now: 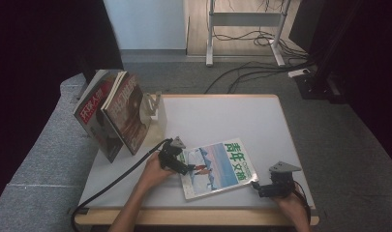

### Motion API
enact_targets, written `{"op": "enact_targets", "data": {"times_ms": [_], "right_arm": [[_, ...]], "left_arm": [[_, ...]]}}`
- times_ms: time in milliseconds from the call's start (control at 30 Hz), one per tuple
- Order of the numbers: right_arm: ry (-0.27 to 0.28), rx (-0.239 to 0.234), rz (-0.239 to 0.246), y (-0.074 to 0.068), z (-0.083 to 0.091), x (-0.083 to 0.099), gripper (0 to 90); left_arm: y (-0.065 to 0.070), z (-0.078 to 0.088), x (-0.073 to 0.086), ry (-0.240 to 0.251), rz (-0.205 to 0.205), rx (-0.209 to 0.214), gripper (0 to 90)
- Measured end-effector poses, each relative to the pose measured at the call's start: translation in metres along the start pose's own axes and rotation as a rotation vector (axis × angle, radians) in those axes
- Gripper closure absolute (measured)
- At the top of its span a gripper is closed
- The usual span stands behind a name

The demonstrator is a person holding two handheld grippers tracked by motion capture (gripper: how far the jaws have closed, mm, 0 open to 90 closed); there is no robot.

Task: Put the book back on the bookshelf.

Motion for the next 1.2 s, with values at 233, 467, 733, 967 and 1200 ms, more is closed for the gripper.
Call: {"op": "enact_targets", "data": {"times_ms": [233,467,733,967,1200], "right_arm": [[-0.016,0.027,-0.005,0.007,-0.004,-0.008,0.0],[-0.025,0.043,-0.012,0.016,-0.01,-0.017,0.0],[-0.036,0.047,-0.019,0.024,-0.017,-0.027,0.0],[-0.046,0.045,-0.024,0.028,-0.022,-0.033,0.0],[-0.046,0.042,-0.026,0.029,-0.023,-0.035,0.0]], "left_arm": [[0.005,0.005,0.01,0.006,0.007,0.009,0.1],[0.009,0.009,0.017,-0.007,0.002,0.025,0.0],[0.01,0.014,0.026,-0.013,-0.008,0.064,0.1],[0.008,0.018,0.03,-0.046,-0.047,0.09,0.0],[-0.001,0.025,0.039,-0.07,-0.091,0.086,4.2]]}}
Point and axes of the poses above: each handheld gripper's, and its own axes: z roughly backward along the jaws, x roughly out of its underside, y roughly to its right, the point moved 3 cm from there along -z, roughly forward along the jaws, and after that the axes turned 8 degrees about -y, right-handed, at the moved point
